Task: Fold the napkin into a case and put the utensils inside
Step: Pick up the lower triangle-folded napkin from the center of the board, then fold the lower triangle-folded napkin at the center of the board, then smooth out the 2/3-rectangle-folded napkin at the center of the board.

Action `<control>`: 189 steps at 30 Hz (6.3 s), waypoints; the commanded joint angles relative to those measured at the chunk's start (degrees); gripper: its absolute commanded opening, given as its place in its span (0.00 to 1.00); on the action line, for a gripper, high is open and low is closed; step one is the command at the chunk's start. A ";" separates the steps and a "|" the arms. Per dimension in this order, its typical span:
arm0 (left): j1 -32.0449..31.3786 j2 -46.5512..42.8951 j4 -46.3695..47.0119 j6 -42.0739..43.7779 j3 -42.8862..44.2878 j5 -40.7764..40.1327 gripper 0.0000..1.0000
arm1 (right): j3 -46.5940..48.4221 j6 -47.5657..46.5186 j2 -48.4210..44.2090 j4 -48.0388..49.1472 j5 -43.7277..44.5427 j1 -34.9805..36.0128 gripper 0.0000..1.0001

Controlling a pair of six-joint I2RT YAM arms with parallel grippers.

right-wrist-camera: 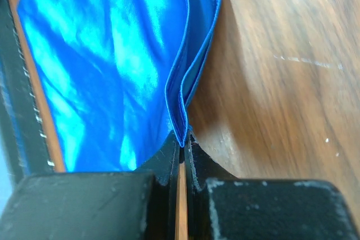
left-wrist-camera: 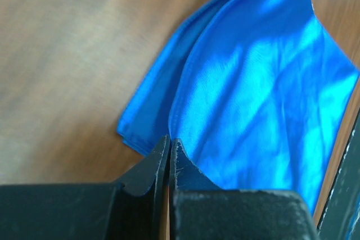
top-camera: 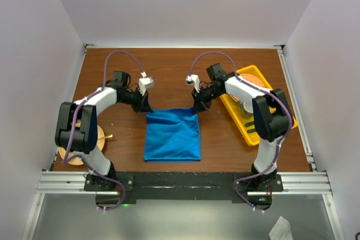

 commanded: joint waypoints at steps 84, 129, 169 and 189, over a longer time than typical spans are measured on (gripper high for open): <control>-13.33 -24.32 -5.25 32.06 -19.23 -15.51 0.47 | -24.45 -62.24 -14.65 15.06 14.82 18.35 0.03; -21.95 -24.41 -3.67 22.39 -20.56 -16.21 0.00 | -23.49 -47.23 -24.32 9.27 16.23 17.03 0.79; -26.35 -18.35 9.87 17.99 -22.05 -23.68 0.39 | -35.53 -47.02 -29.43 15.60 11.39 24.59 0.15; -26.87 -18.87 4.68 17.12 -17.57 -18.24 0.00 | -30.34 -54.06 -21.60 9.17 15.61 28.20 0.13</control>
